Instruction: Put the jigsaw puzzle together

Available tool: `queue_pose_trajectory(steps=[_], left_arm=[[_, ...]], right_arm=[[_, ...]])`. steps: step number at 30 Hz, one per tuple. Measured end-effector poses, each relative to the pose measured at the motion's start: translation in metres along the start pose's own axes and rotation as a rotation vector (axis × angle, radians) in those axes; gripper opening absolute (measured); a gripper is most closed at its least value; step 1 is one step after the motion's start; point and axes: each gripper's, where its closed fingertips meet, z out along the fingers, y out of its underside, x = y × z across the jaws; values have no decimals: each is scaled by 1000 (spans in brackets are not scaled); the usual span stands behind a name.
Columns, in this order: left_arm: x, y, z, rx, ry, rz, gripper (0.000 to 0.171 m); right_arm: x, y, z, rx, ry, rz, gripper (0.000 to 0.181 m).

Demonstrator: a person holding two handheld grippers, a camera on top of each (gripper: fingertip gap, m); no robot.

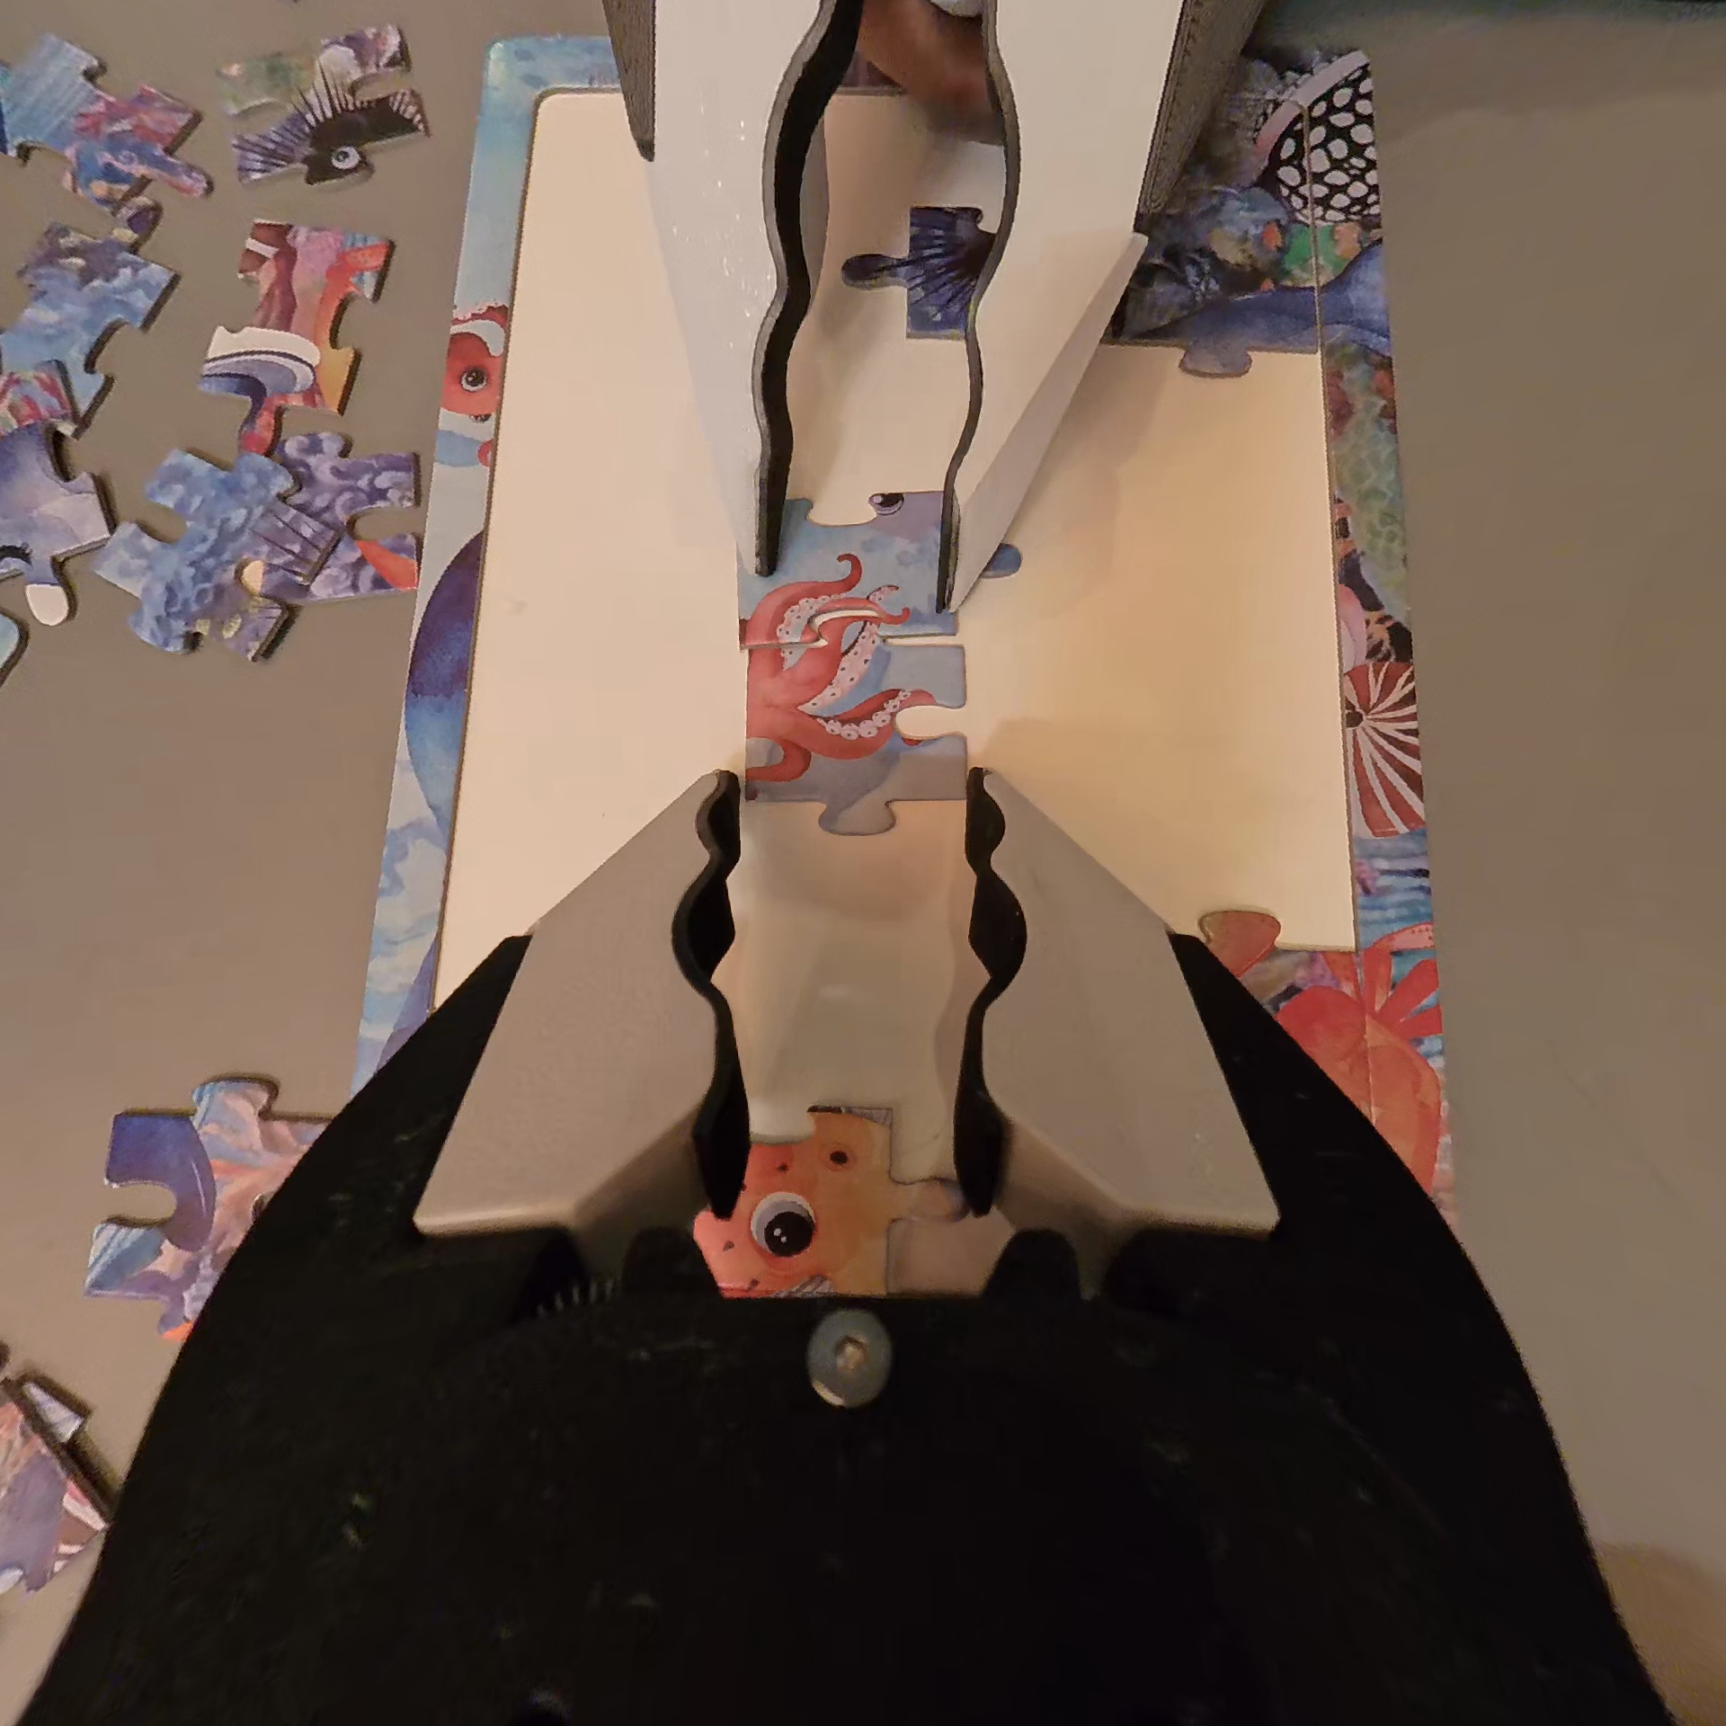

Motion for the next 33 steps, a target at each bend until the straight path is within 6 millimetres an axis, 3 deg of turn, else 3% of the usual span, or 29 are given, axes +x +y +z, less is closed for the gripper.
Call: queue_pose_trajectory(steps=[10,16,33], left_arm=[[0,-1,1,4,3,-15,48],[0,-1,1,1,-3,-12,47],[1,1,0,-13,-3,6,46]], right_arm=[[-3,-2,2,-17,21,-29,34],[3,-4,1,-7,51,-25,47],[5,-1,3,-11,29,4,47]])
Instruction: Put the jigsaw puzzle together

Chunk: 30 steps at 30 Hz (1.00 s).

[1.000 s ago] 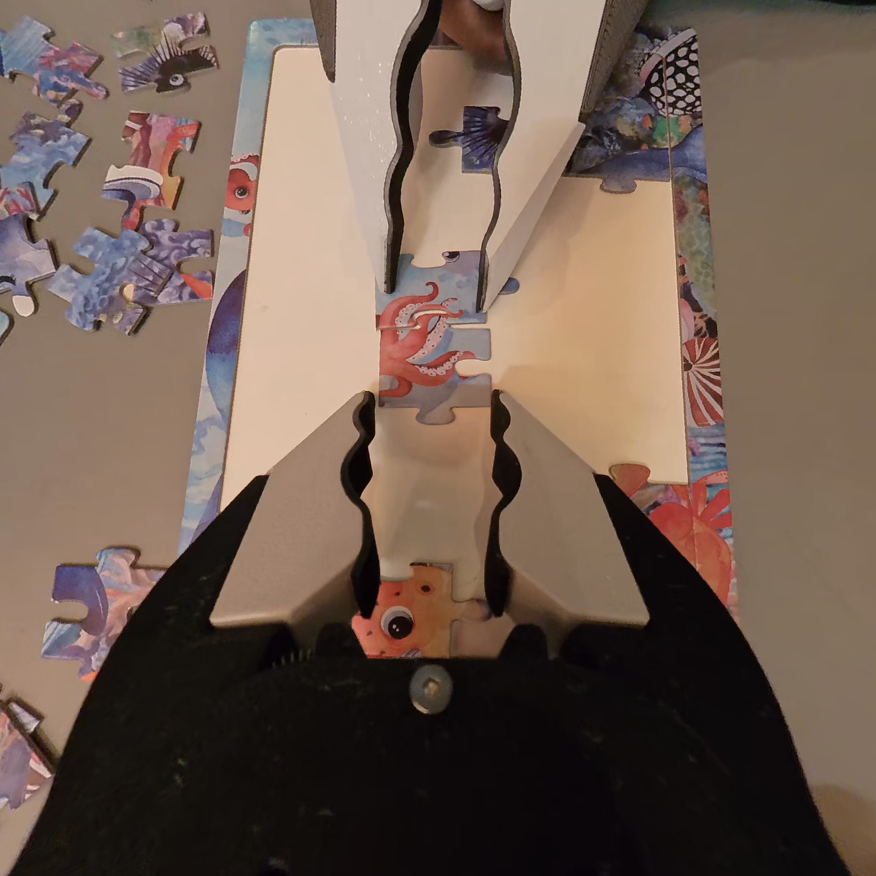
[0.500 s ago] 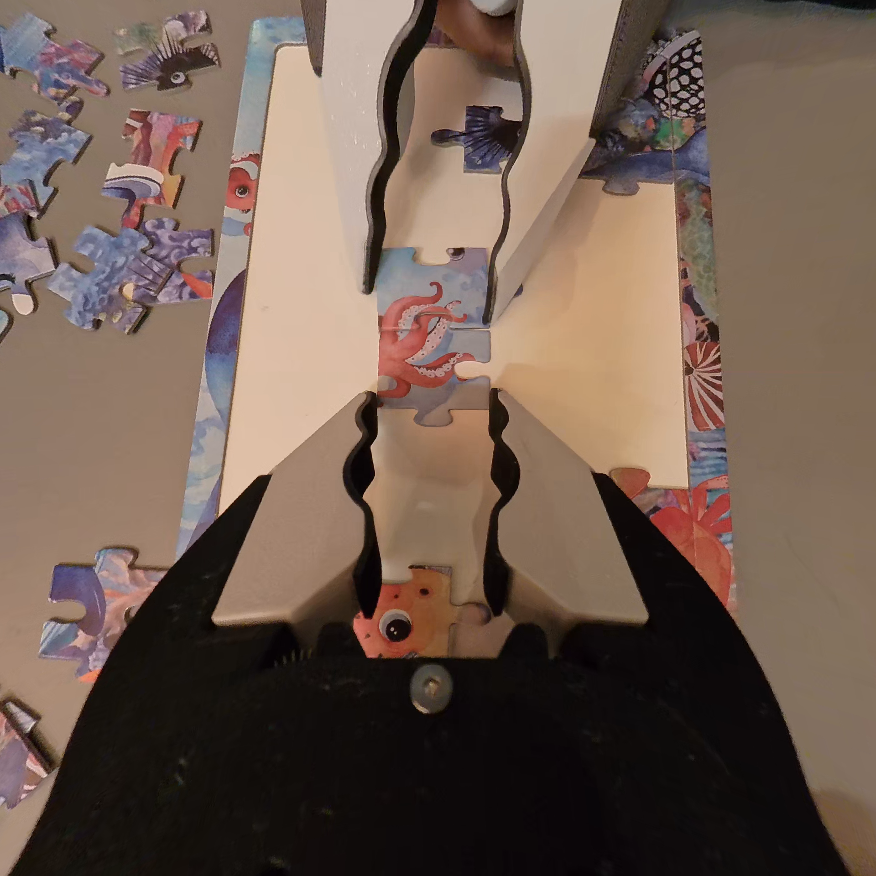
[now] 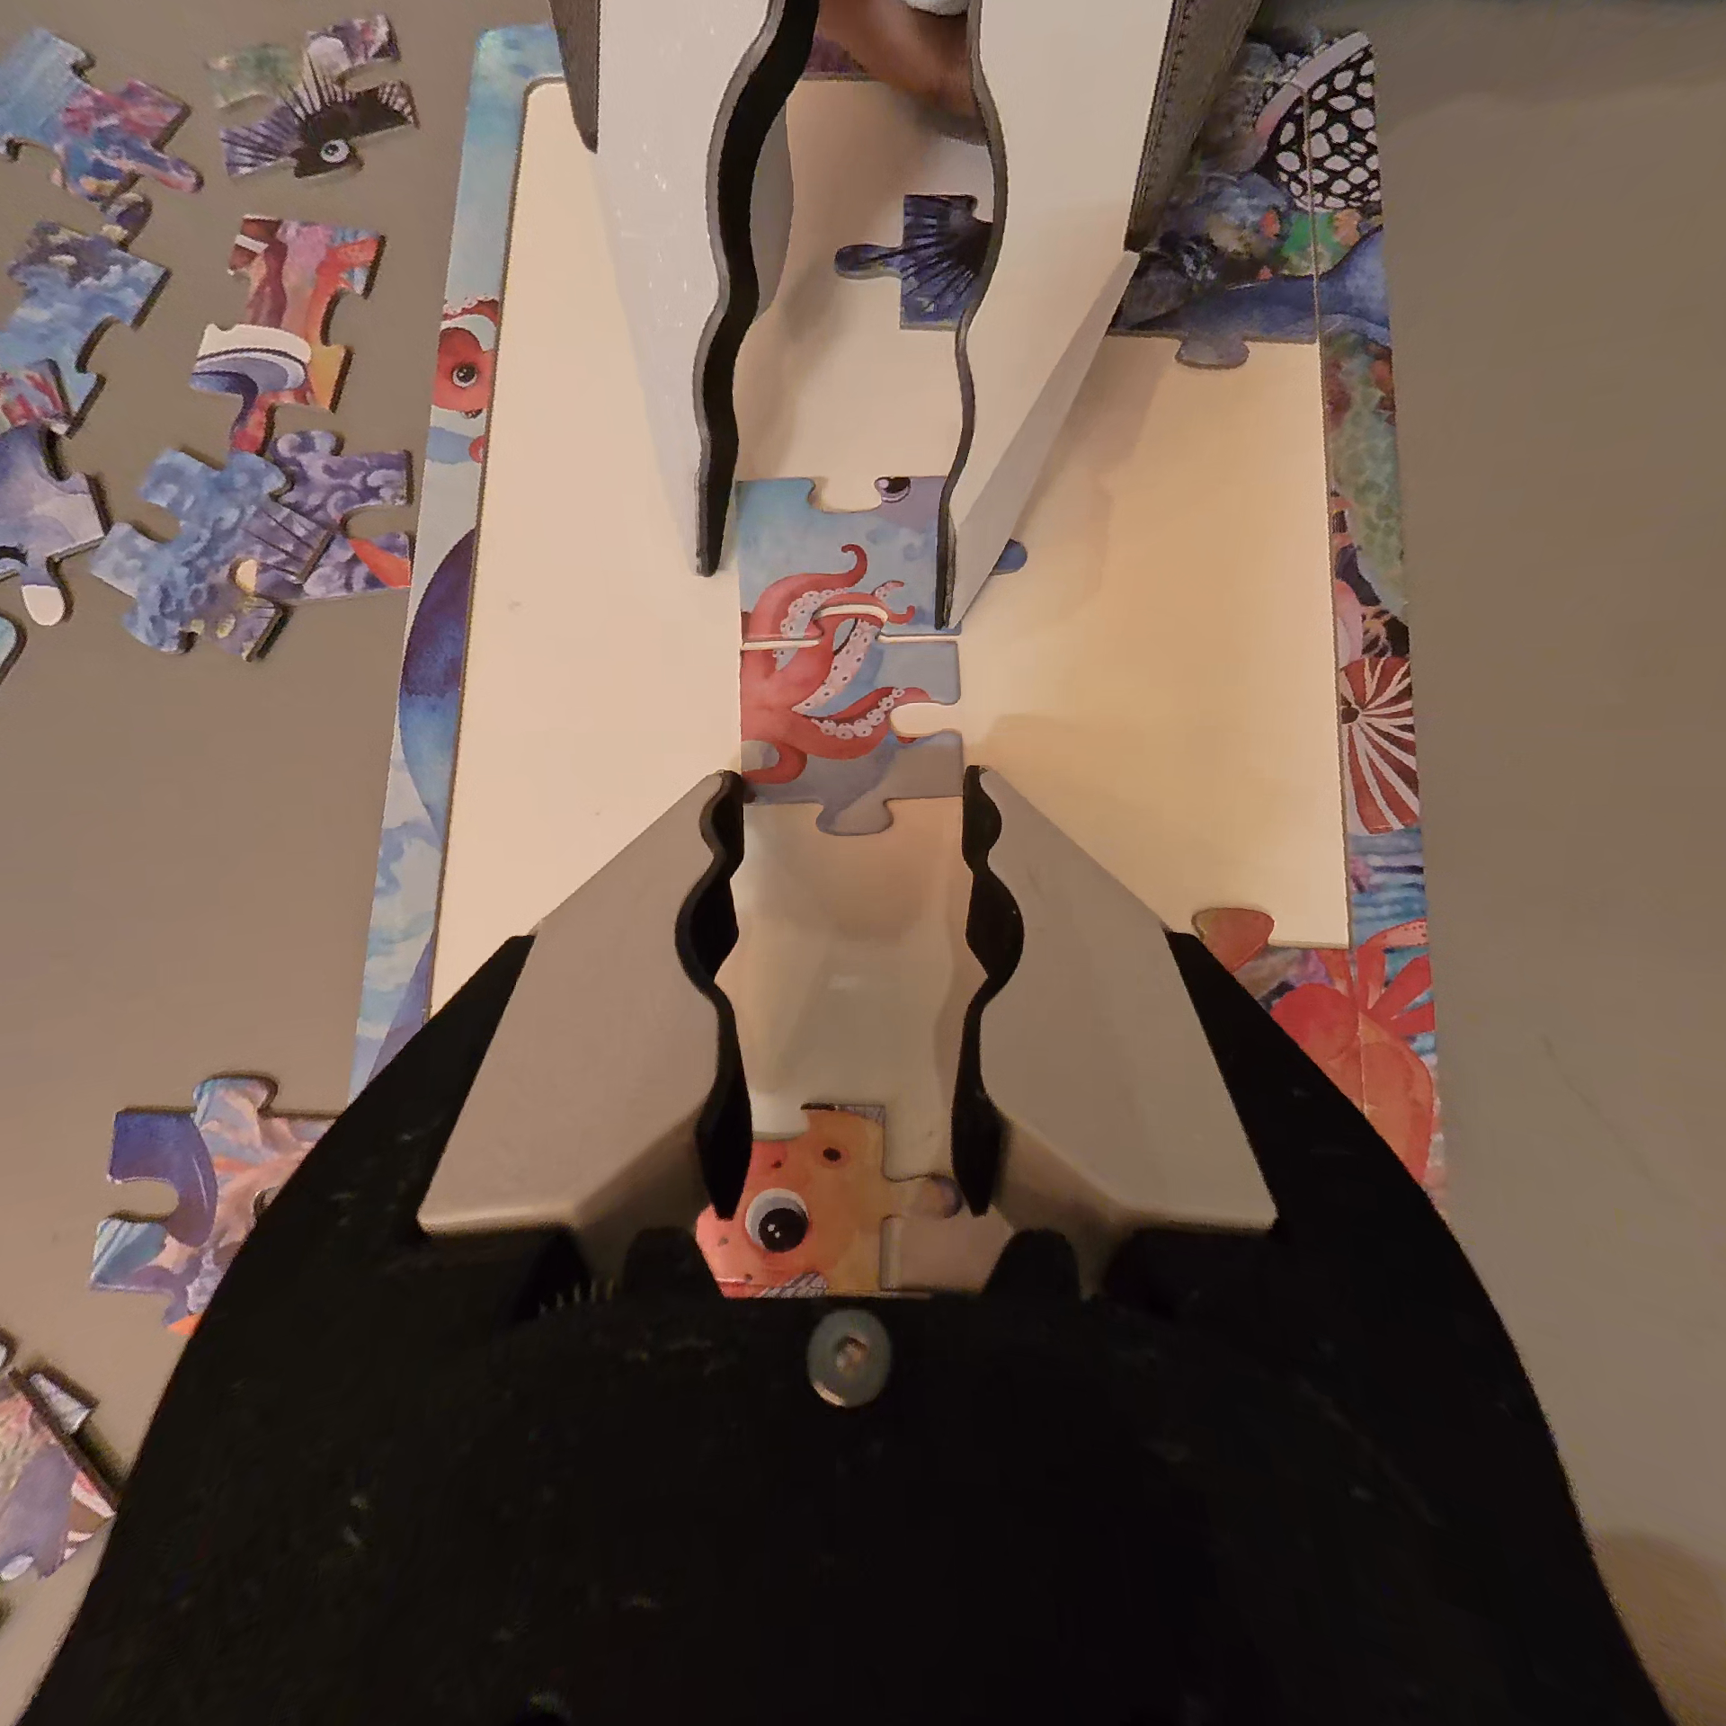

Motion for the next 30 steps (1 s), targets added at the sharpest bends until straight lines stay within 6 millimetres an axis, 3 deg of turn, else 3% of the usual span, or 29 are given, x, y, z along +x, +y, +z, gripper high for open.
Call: queue_pose_trajectory(steps=[6,10,30], left_arm=[[0,0,0,3,5,-5,46],[0,0,0,5,7,-6,46],[-1,0,0,-1,3,-6,46]], right_arm=[[0,-10,-9,49,14,-15,44],[-1,-4,-13,36,1,-8,42],[-9,3,-4,-16,-21,-38,38]])
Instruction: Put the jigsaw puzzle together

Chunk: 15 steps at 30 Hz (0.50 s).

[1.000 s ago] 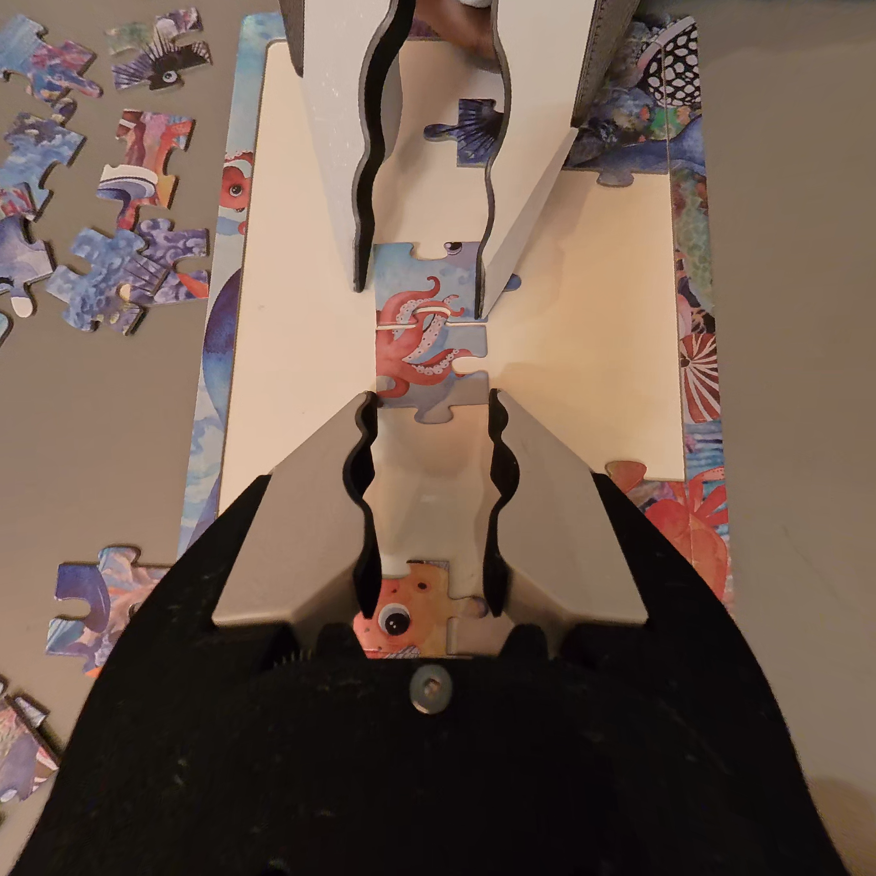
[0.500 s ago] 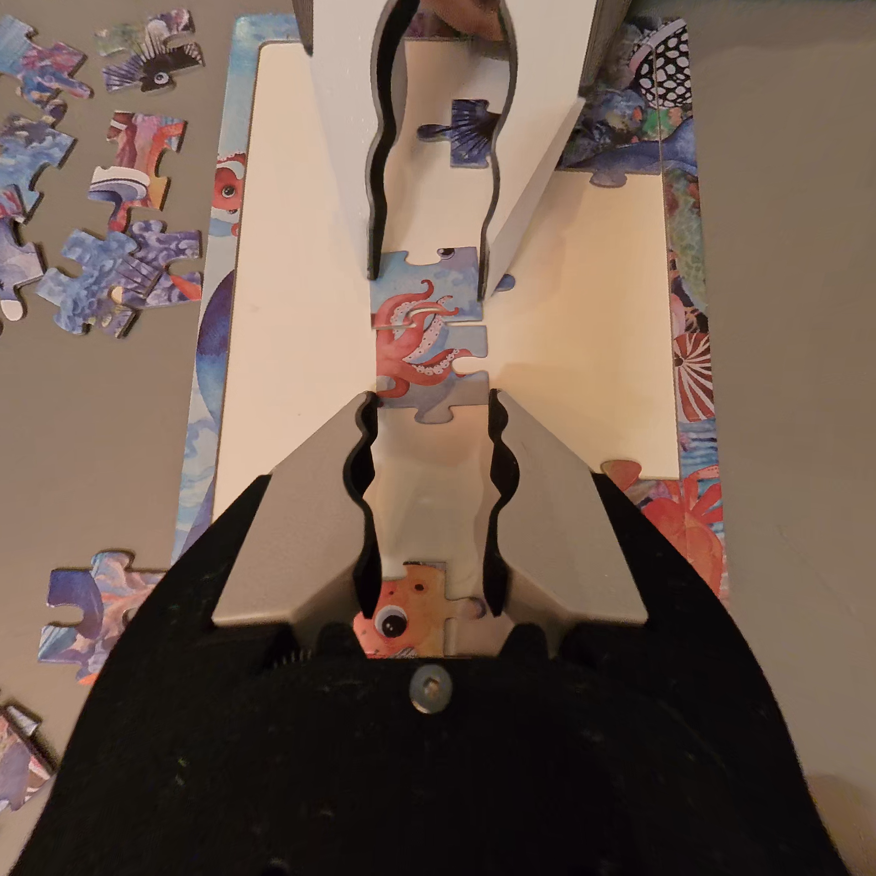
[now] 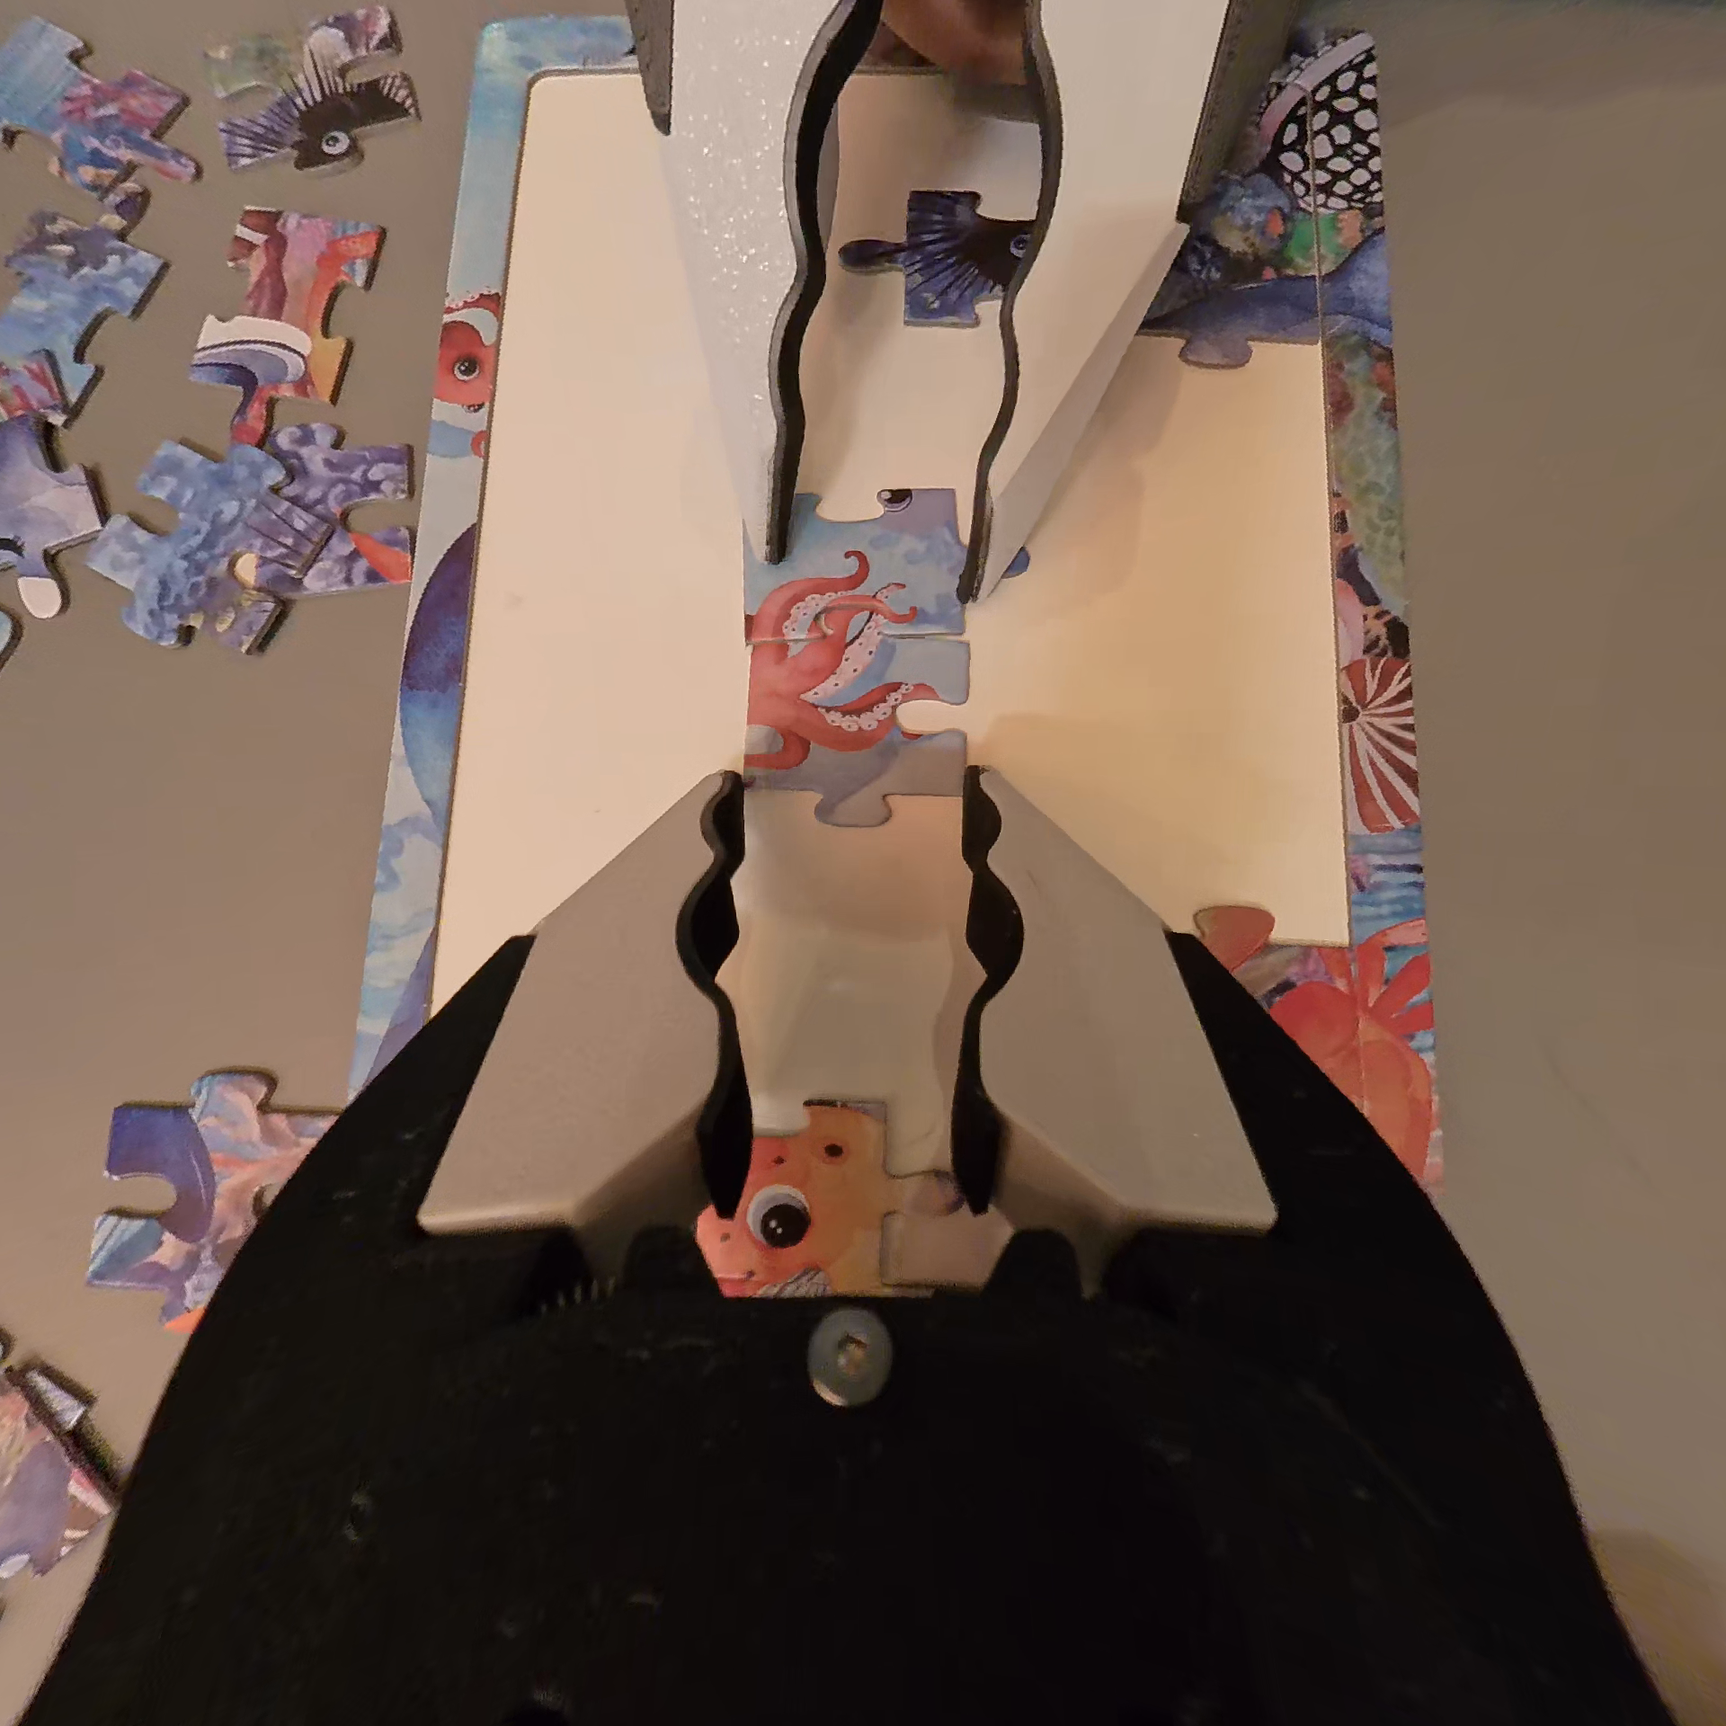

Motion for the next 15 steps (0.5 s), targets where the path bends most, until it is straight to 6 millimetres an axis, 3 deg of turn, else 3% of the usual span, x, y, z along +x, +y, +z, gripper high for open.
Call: queue_pose_trajectory(steps=[15], left_arm=[[7,2,-2,-13,33,25,35]], right_arm=[[1,4,-3,-47,32,5,40]])
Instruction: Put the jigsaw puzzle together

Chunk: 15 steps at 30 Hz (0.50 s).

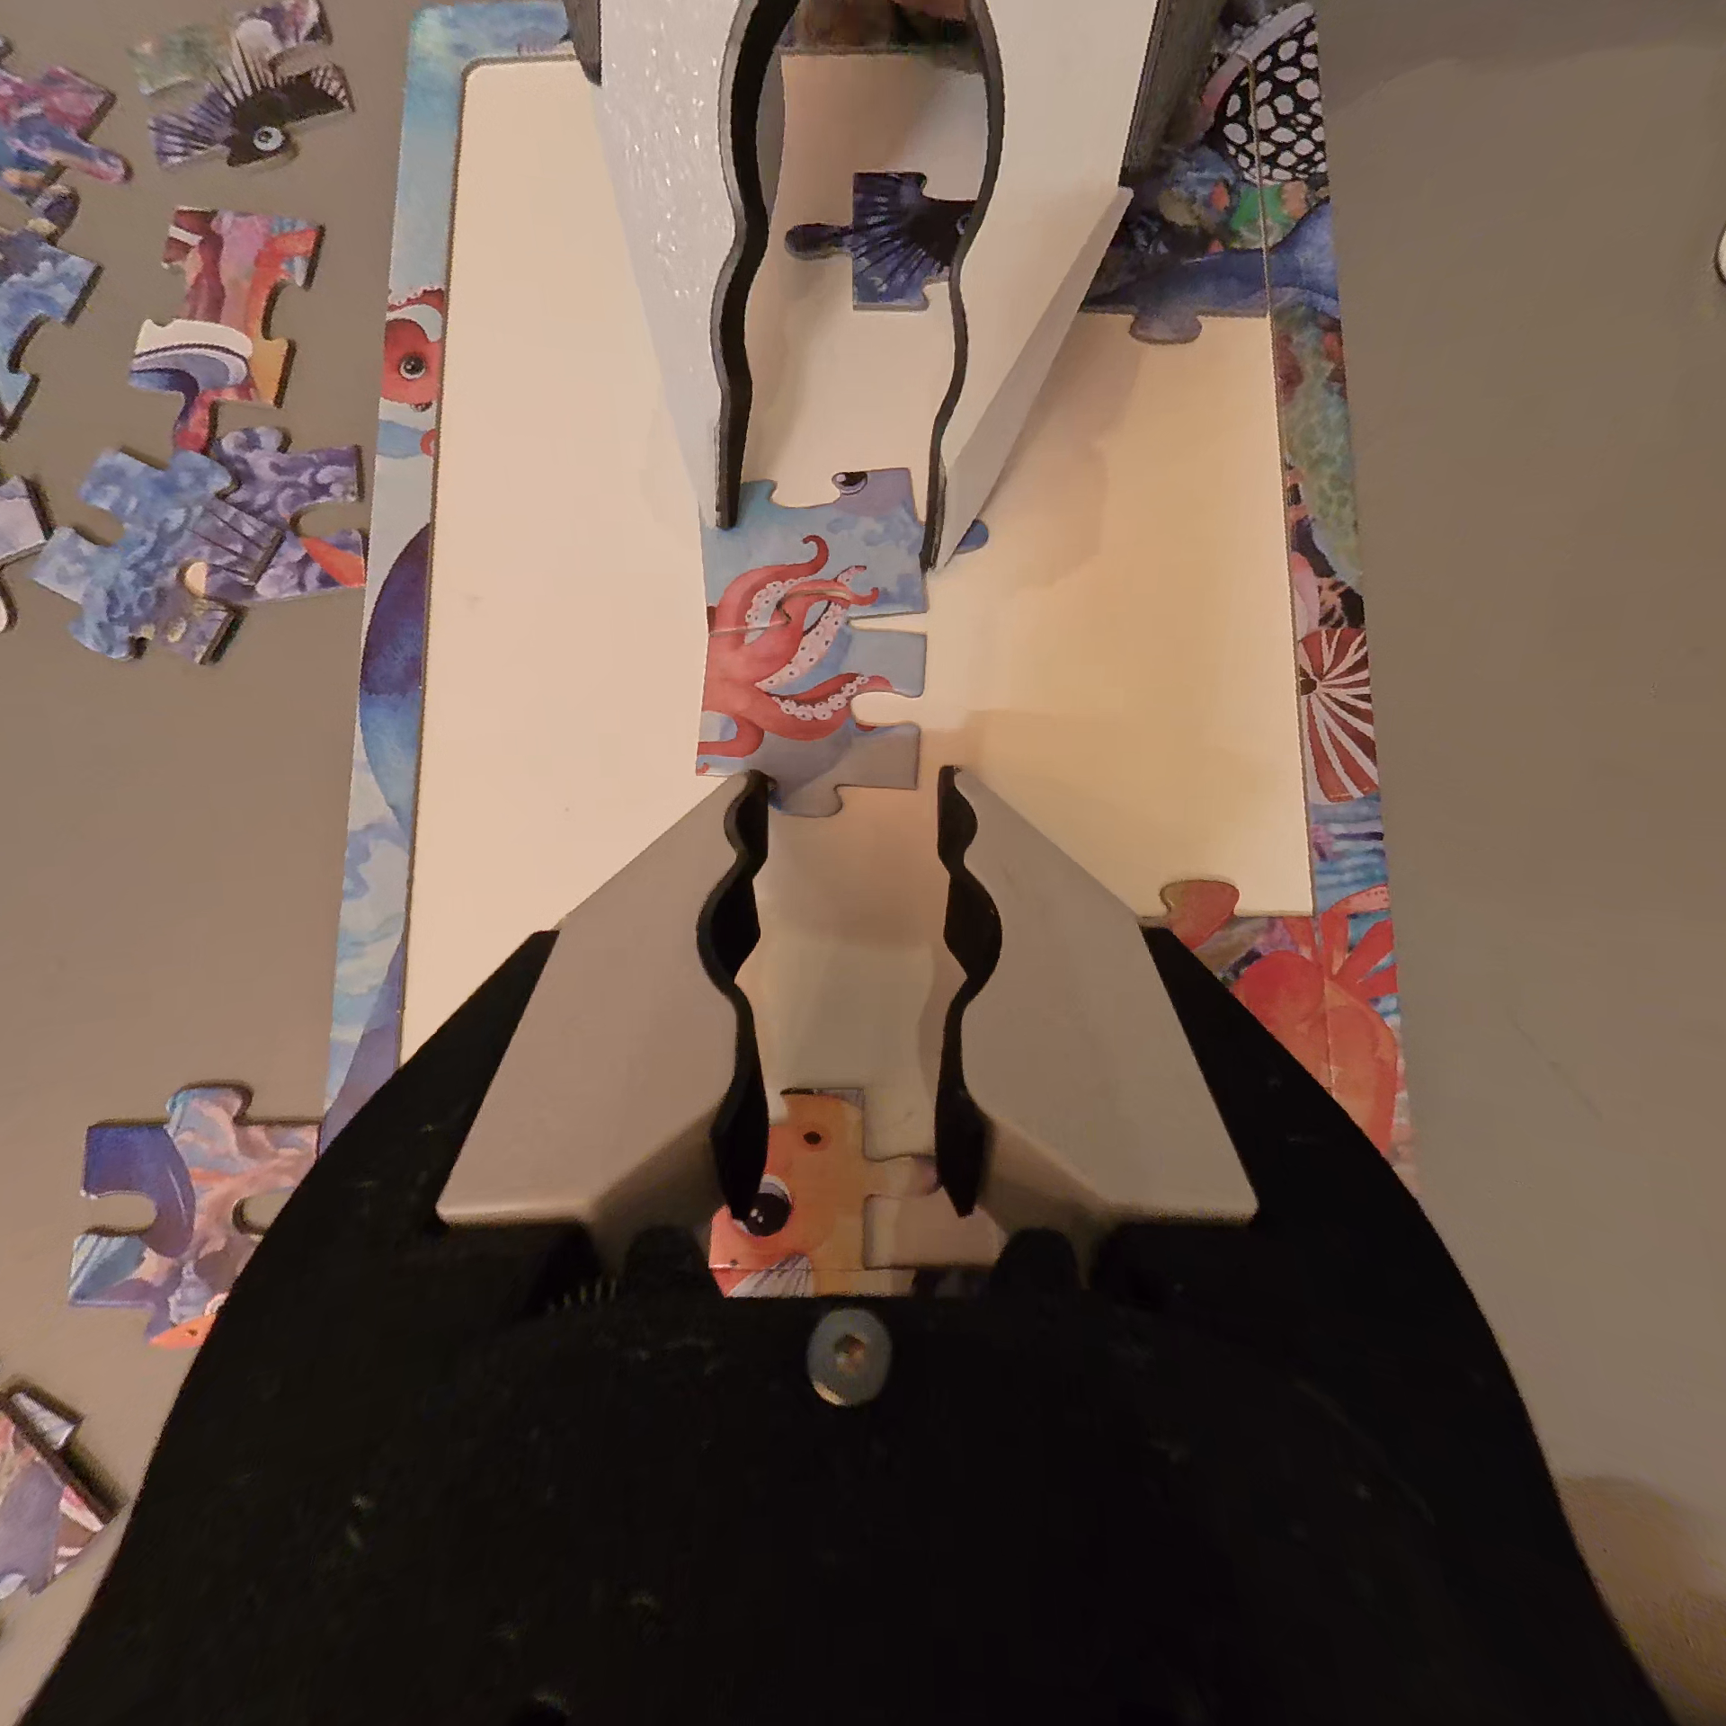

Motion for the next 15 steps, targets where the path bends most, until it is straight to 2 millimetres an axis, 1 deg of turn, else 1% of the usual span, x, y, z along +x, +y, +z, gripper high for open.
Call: queue_pose_trajectory(steps=[6,8,11,15], left_arm=[[11,-4,-1,9,51,25,31],[9,-6,-3,21,34,28,32],[0,-10,-5,47,-21,21,41],[-5,-13,0,60,-51,-4,64]], right_arm=[[-2,0,0,-4,-7,6,42],[-3,0,-1,-7,-9,7,43],[-1,-1,-3,6,-2,6,45],[0,-2,-4,22,-5,10,50]])
